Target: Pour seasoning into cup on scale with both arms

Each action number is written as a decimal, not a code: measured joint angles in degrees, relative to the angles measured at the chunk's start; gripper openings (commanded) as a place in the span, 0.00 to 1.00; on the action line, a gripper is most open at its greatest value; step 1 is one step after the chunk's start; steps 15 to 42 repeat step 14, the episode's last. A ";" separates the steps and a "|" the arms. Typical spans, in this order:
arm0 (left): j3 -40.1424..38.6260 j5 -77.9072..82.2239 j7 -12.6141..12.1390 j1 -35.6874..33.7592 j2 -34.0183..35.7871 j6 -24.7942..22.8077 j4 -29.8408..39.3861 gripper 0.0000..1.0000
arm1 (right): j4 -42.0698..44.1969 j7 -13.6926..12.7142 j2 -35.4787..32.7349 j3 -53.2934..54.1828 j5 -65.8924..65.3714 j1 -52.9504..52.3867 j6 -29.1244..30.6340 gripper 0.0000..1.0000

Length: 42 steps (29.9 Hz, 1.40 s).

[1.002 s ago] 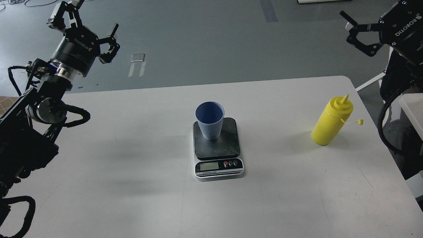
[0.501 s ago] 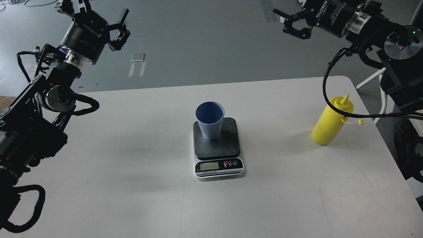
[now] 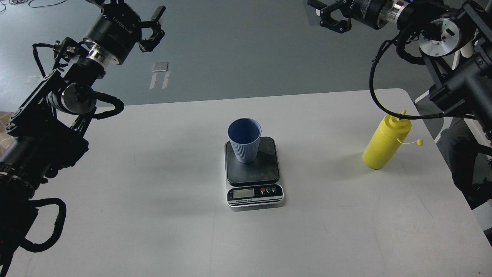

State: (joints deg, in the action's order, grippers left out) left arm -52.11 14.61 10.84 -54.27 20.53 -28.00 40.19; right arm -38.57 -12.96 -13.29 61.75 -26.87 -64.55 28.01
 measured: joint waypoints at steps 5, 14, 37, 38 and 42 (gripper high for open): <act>-0.06 -0.09 -0.03 -0.89 -1.54 0.00 -1.66 0.98 | 0.55 4.05 -0.06 0.14 -1.30 0.65 0.00 0.99; 0.35 -0.10 -0.19 -1.27 -1.60 0.00 -2.31 0.98 | -1.22 4.99 -1.14 1.10 -0.50 4.22 0.00 0.99; 0.35 -0.10 -0.19 -1.27 -1.60 0.00 -2.31 0.98 | -1.22 4.99 -1.14 1.10 -0.50 4.22 0.00 0.99; 0.35 -0.10 -0.19 -1.27 -1.60 0.00 -2.31 0.98 | -1.22 4.99 -1.14 1.10 -0.50 4.22 0.00 0.99; 0.35 -0.10 -0.19 -1.27 -1.60 0.00 -2.31 0.98 | -1.22 4.99 -1.14 1.10 -0.50 4.22 0.00 0.99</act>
